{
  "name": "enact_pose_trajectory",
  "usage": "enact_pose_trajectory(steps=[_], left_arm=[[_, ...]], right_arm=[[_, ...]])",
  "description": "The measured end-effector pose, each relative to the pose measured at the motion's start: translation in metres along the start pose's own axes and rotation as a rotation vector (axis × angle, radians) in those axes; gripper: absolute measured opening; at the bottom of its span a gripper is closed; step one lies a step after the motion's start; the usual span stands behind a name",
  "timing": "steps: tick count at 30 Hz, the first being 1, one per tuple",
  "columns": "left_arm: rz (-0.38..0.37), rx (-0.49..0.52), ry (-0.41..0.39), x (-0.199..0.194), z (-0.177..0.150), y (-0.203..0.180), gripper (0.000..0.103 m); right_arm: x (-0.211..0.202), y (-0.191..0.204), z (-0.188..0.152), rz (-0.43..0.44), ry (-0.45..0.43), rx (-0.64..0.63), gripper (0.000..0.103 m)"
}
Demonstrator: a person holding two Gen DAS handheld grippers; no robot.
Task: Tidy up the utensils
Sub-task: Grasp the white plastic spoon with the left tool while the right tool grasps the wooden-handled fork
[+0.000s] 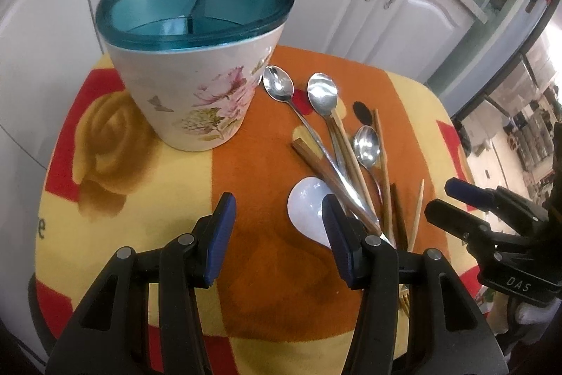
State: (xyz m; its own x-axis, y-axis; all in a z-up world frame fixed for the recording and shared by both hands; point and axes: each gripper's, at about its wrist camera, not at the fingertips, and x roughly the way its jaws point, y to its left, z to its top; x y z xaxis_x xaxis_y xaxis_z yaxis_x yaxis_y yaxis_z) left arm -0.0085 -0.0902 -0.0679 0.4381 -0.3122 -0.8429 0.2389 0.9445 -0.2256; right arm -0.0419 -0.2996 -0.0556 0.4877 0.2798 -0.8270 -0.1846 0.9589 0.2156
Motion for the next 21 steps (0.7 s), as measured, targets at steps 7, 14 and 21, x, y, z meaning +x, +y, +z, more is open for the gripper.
enact_pose_trajectory(steps=[7, 14, 21], left_arm=[[0.0, 0.001, 0.026, 0.01, -0.001, 0.0, 0.05], [-0.012, -0.014, 0.047, 0.018, 0.0, 0.004, 0.05], [-0.043, 0.002, 0.084, 0.034, 0.002, 0.0, 0.049]], right_arm=[[0.007, -0.002, 0.0, -0.006, 0.023, 0.001, 0.056], [0.012, -0.005, 0.001, -0.005, 0.033, 0.008, 0.056], [0.015, -0.008, 0.002, 0.006, 0.042, 0.016, 0.056]])
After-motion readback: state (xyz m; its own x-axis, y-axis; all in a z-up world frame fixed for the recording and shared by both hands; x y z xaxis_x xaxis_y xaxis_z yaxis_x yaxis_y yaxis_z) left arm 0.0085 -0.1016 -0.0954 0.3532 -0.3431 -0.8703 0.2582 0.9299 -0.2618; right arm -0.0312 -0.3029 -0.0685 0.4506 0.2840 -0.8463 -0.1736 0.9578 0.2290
